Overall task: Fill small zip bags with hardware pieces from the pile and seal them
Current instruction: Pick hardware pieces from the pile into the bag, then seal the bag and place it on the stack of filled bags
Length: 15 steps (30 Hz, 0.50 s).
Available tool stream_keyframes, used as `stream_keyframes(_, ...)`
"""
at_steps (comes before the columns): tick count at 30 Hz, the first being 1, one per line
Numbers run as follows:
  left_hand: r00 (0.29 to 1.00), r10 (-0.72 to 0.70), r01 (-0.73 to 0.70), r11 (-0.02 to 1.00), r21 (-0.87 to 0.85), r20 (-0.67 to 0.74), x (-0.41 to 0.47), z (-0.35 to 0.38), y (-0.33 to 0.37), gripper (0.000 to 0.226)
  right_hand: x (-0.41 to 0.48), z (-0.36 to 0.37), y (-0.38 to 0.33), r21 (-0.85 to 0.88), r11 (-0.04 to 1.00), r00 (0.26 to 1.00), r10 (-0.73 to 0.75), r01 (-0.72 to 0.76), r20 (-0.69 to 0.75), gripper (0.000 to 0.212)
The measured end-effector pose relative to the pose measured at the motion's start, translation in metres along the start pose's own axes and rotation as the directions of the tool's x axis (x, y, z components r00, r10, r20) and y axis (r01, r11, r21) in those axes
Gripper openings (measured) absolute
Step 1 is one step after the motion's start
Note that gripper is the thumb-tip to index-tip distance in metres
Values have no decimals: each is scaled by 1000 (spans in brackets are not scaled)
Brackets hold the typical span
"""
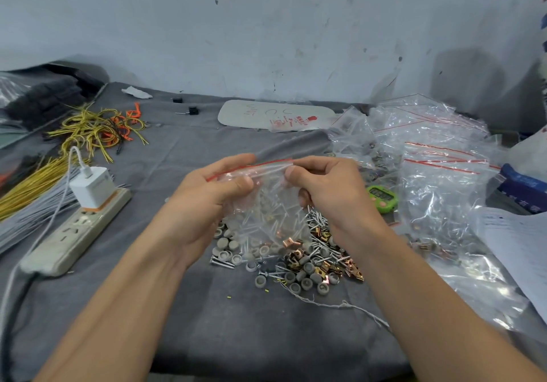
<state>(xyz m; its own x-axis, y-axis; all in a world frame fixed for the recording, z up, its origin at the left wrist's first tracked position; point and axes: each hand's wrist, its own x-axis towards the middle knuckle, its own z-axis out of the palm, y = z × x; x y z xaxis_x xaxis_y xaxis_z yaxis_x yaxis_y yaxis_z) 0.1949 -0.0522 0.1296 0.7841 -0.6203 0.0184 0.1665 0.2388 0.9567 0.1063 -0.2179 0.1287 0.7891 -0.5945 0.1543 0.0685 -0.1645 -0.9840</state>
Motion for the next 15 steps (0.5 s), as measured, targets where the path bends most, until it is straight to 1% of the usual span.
stream_keyframes(2,1000,21,-20,998,-64,3,3,-6,0,55,4,4,-2,83,996,999,24,-22,-24,11)
stream_keyframes(3,999,30,-28,997,-73,22,4,-10,0,58,6,4,-4,162,986,998,48,-42,-33,12)
stream_keyframes(4,998,40,-38,998,-43,46,4,-15,0,61,9,5,-7,262,963,997,78,-68,-27,14)
stream_keyframes(6,994,38,-54,987,152,105,3,-21,-3,60,13,3,-12,475,869,990,137,-137,35,16)
stream_keyframes(8,980,-30,-45,929,368,196,2,-21,-9,56,14,1,-15,646,730,974,181,-225,135,15)
stream_keyframes(9,972,-74,-41,881,472,222,2,-18,-14,53,14,0,-16,706,656,964,194,-267,184,11)
stream_keyframes(11,974,-100,-58,759,648,205,4,-10,-23,44,16,1,-17,793,520,948,208,-317,242,5)
stream_keyframes(12,980,-88,-63,717,695,181,6,-6,-26,41,17,2,-17,826,461,943,222,-324,246,7)
stream_keyframes(13,984,-76,-59,705,706,159,6,-1,-28,40,19,1,-16,854,412,941,247,-317,231,8)
stream_keyframes(14,987,-73,-48,720,693,145,6,2,-29,38,21,0,-16,874,385,941,273,-297,200,4)
stream_keyframes(15,986,-89,-25,758,652,141,7,4,-29,36,22,-3,-15,881,389,943,290,-271,162,2)
